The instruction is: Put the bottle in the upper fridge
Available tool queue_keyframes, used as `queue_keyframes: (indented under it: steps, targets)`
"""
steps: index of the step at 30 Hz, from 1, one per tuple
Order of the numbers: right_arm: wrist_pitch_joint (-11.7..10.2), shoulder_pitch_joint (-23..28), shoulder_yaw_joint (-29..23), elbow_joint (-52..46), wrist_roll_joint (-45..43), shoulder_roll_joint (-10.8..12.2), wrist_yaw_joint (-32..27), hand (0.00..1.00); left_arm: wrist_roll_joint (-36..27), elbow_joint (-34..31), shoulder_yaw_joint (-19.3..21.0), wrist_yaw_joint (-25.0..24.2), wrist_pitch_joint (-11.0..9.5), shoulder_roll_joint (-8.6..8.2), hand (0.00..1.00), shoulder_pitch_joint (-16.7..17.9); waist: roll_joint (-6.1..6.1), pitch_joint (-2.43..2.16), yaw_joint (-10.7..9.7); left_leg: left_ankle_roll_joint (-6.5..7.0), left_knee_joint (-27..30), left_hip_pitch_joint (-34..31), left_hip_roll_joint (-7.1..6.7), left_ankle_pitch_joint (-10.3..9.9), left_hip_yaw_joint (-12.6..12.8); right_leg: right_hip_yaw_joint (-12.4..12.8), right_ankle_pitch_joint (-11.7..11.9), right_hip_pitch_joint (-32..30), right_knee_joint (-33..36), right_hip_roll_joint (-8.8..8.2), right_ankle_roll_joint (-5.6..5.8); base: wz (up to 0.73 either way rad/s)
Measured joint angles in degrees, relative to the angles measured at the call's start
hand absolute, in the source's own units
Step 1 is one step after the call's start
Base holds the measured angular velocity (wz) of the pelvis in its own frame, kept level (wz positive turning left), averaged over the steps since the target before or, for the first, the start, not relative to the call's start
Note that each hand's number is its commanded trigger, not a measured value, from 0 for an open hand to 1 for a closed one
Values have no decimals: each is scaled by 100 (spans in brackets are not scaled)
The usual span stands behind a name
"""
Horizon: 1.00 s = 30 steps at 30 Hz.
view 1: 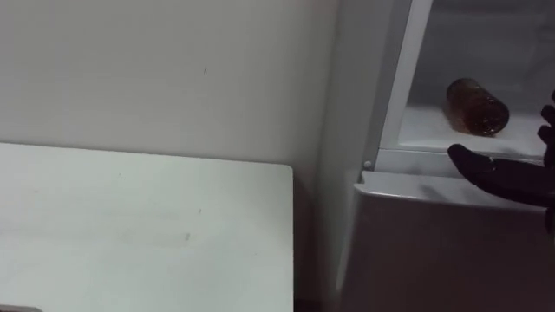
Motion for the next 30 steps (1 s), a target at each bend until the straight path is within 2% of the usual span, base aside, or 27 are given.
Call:
queue_keyframes:
  steps: [4,6,8,11,12,14,15,18,22,27,30]
  targets:
    - [-181,78,-2,-299,268,201,187,0,-138,86,-14,62,-95,0,0,-18,0,14,-33,1,4,-1,1,-20,16,18,-1,-13,-6,1,2,-5]
    - [-344,228,-1,-493,698,400,405,0,-185,144,-126,88,-117,1,0,-103,25,13,-32,11,22,4,2,-36,16,41,-2,-19,-7,2,4,0]
    - [-392,305,1,-505,1267,522,650,0,-275,153,-161,121,-163,2,0,-149,52,13,-29,15,31,8,3,-46,15,50,0,-18,-1,1,6,0]
    - [-393,540,0,-508,2381,645,1103,0,-257,203,-321,150,-236,-20,0,-159,174,13,-43,25,90,-5,7,-94,16,62,6,-12,17,1,15,-3]
    - [-393,645,-1,-508,2748,651,1288,0,-238,217,-328,128,-236,-55,0,-164,251,8,-44,33,93,-43,8,-113,17,63,7,-18,30,-4,18,-7]
    - [-393,728,-1,-508,3097,673,1553,0,-173,296,-323,82,-234,-108,0,-212,323,-15,-58,40,98,-71,7,-121,28,76,6,-27,54,-11,21,-6]
    - [-395,758,0,-508,3375,691,1753,0,-141,337,-328,40,-238,-125,0,-248,392,2,-61,40,105,-74,10,-120,56,109,5,-55,86,-11,22,-9]
    - [-472,824,22,-510,3997,868,2221,0,-131,374,-423,-44,-318,-131,0,-250,459,-1,-72,39,140,-76,26,-120,140,175,5,-126,100,-3,22,-13]
    - [-600,1018,82,-509,4238,929,2759,0,-134,379,-623,-51,-426,-142,0,-267,485,-18,-123,38,133,-24,30,-120,155,190,0,-106,94,-1,22,-1]
    - [-611,1480,66,-335,4393,1314,3338,0,-132,393,-623,-87,-476,-182,0,-438,462,-4,-173,42,183,-25,40,-141,169,207,-6,-110,84,2,22,0]
    - [-611,1731,50,-59,4606,1461,3518,0,-138,385,-627,-84,-475,-187,0,-442,493,-24,-202,46,235,-53,55,-184,184,228,-5,-111,101,10,22,-4]
